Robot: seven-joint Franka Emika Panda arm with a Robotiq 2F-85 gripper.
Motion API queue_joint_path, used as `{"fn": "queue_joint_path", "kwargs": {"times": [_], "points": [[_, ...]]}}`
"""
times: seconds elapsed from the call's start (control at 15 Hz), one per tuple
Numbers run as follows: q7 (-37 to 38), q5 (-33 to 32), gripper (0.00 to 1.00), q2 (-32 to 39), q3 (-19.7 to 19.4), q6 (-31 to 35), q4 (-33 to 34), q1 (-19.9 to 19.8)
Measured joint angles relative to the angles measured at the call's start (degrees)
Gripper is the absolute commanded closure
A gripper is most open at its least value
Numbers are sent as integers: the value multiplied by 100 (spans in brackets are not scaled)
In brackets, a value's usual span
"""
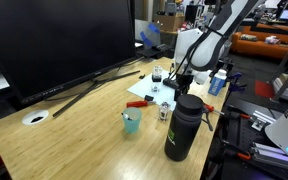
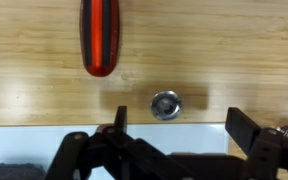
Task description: Put the silver lid on the crystal column
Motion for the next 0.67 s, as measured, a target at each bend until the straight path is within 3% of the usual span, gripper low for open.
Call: {"fn": "queue_joint_path", "kwargs": {"times": [0.53, 0.67], "points": [[84, -36, 1, 133, 0, -1, 3, -1], [104, -77, 26, 137, 0, -1, 4, -1]]}}
